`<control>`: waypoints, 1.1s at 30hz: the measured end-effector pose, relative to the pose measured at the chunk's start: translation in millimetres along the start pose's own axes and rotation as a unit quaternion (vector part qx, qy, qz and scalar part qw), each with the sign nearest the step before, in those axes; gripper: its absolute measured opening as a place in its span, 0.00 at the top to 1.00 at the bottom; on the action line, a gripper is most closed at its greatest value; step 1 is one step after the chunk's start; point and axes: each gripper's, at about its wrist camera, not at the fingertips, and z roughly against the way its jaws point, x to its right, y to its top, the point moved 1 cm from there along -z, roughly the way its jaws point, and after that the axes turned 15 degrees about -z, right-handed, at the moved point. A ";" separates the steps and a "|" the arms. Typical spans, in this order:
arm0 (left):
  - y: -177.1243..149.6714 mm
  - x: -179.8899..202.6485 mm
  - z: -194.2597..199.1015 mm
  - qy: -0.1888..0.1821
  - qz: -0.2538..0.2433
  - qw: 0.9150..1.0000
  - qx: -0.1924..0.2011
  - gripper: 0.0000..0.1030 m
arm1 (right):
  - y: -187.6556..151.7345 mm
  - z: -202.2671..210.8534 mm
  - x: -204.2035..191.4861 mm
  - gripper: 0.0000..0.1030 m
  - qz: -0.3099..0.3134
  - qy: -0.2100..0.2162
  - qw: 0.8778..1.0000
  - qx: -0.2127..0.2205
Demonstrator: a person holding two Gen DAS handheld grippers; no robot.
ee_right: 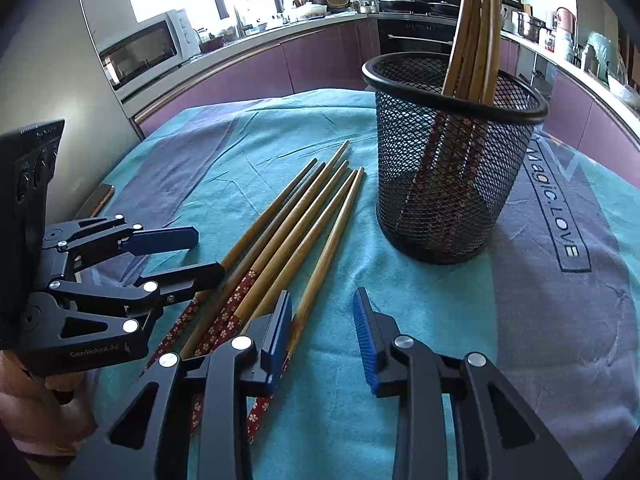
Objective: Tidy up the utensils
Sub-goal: 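Grasp another chopstick with the left tool while the right tool grasps one too, then lift both held chopsticks upright and carry them over the mesh cup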
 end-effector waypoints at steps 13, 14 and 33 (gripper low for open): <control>31.4 -4.0 -24.3 -0.007 -0.001 1.000 -0.014 0.78 | 13.9 -15.4 -5.4 0.85 -0.008 -0.018 1.000 0.012; 32.2 -4.9 -25.4 -0.007 0.001 1.000 -0.014 0.81 | 14.1 -15.4 -3.6 0.90 -0.014 -0.014 1.000 0.011; 26.3 -9.7 8.8 -0.027 0.032 0.999 0.029 0.92 | 10.2 21.1 9.1 0.95 -0.050 0.064 0.996 0.028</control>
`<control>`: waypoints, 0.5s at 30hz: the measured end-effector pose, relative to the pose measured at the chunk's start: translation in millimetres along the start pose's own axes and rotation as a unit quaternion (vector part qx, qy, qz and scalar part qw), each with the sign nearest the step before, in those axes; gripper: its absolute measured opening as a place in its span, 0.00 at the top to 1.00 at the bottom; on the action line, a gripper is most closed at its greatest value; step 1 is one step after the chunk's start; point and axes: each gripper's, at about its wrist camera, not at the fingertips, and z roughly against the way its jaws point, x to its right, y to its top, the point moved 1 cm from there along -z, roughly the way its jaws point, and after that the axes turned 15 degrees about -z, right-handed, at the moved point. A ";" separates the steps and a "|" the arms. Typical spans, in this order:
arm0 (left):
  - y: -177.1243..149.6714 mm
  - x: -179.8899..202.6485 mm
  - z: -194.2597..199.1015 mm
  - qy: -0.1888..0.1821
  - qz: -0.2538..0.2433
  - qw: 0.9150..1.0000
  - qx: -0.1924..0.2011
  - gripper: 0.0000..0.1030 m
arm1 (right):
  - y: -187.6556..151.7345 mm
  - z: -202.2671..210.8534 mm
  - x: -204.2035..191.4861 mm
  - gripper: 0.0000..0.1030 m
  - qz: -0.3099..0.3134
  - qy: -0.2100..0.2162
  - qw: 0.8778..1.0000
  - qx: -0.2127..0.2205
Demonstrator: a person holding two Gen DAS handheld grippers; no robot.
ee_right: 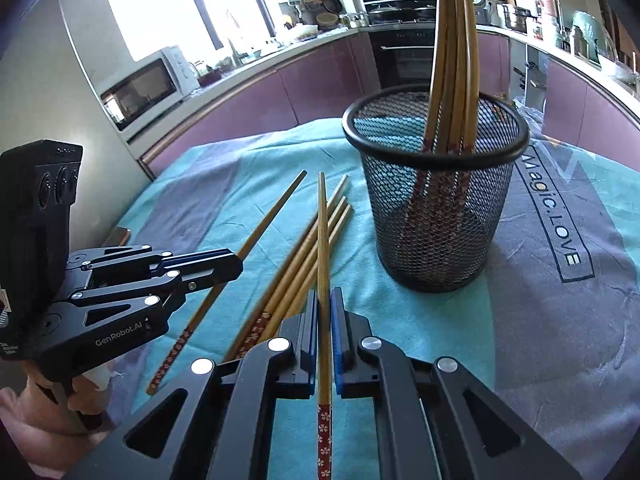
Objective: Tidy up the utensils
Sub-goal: 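Lift both held chopsticks upright and carry them over the mesh cup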
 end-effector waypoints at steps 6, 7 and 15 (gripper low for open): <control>5.3 3.9 21.6 -0.017 -0.006 1.000 0.024 0.93 | 3.2 17.1 -1.0 0.95 -0.004 0.028 1.000 0.011; 6.1 4.2 25.3 -0.022 -0.006 0.999 0.028 0.93 | 4.5 21.9 -1.2 0.95 -0.005 0.034 0.999 0.016; 19.7 4.9 68.9 -0.050 -0.020 0.996 0.077 0.93 | 12.8 60.1 1.5 0.95 -0.007 0.065 0.996 0.056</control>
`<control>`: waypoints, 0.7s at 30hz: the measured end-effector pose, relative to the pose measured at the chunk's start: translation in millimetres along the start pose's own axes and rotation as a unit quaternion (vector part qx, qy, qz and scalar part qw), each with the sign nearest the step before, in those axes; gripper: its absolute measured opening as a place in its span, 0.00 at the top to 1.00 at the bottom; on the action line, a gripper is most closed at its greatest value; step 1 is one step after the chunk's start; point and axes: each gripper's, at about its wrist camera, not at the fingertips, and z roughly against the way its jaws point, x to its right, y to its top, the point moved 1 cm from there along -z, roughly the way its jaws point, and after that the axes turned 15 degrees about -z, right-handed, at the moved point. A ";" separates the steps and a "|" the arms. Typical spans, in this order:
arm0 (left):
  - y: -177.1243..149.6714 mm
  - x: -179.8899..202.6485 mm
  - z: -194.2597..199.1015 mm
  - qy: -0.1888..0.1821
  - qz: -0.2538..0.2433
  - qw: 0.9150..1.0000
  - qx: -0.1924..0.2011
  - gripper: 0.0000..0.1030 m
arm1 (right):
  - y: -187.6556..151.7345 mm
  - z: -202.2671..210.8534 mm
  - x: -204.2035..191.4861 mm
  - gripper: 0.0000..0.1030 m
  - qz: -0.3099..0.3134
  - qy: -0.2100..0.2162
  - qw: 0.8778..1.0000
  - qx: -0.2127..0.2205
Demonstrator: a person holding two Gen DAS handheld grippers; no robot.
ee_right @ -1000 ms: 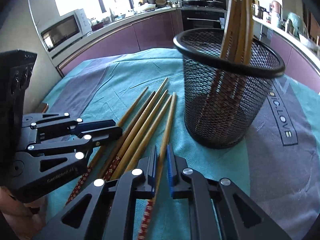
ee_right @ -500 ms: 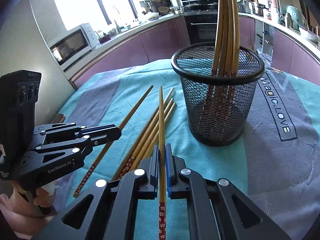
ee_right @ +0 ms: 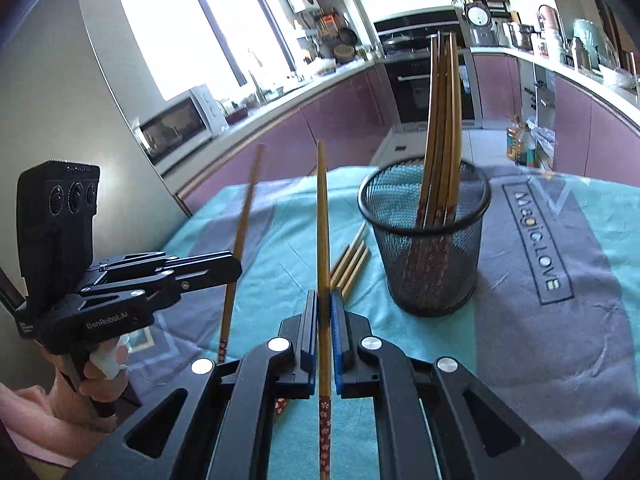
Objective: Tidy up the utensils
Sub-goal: 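Lift both held chopsticks upright and carry them over the mesh cup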
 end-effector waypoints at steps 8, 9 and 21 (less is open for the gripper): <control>20.1 5.9 36.1 -0.014 -0.009 0.999 0.049 0.93 | 14.3 21.3 -4.2 0.95 0.007 0.013 0.999 0.037; 23.1 6.3 38.4 -0.014 -0.009 0.998 0.052 0.93 | 16.6 24.0 -4.8 0.95 0.008 0.014 0.999 0.042; 67.5 11.2 40.5 -0.020 -0.014 0.995 0.099 0.93 | 49.8 48.5 -8.4 0.95 0.025 0.015 0.995 0.093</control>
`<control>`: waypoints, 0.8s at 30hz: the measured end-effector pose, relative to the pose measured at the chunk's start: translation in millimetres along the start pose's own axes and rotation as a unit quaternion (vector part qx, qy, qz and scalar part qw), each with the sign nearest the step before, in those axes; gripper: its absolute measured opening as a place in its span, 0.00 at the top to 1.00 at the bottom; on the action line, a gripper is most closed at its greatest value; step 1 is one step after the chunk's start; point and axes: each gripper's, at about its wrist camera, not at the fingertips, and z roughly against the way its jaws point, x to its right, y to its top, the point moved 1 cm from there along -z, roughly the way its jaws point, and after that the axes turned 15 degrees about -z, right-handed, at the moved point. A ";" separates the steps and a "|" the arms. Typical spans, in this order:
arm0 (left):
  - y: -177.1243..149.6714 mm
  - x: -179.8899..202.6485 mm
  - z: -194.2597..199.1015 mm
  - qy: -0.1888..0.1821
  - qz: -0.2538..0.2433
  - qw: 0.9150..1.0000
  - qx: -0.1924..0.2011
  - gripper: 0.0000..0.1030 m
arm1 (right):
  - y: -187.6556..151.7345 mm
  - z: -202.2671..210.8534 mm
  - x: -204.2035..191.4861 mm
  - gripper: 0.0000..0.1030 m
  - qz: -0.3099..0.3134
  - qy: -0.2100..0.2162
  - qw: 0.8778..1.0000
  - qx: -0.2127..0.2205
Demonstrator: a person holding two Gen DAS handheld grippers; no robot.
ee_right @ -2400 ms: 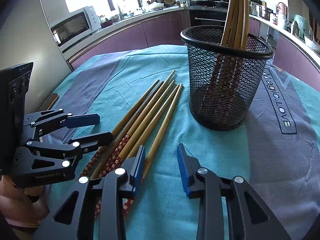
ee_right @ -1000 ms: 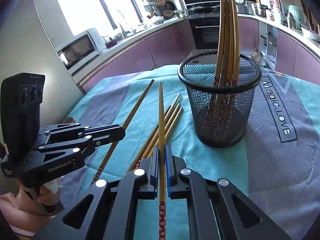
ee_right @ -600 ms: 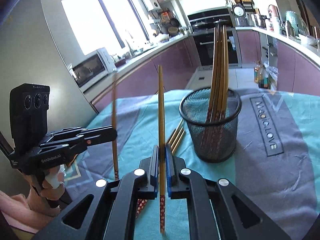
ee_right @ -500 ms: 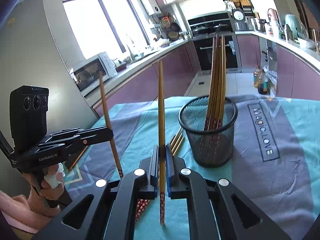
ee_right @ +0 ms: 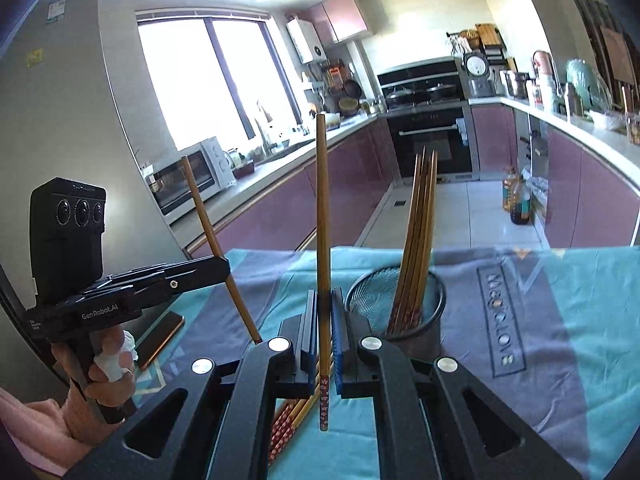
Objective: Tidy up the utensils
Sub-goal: 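Lift both held chopsticks upright and carry them over the mesh cup, then lower the left tool's chopstick into the cup and open it while the right tool releases its own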
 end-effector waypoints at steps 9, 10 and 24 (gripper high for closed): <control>39.9 3.7 -5.8 0.001 -0.017 0.999 0.035 0.93 | 32.0 5.1 0.1 0.95 0.011 0.002 1.000 0.028; 43.1 4.1 -7.1 0.001 -0.018 0.999 0.036 0.93 | 35.4 5.8 -0.7 0.95 0.012 0.002 0.999 0.031; 71.0 21.5 -39.8 0.037 -0.048 0.997 0.039 0.93 | 61.5 -10.0 6.9 0.95 0.016 -0.030 0.997 0.063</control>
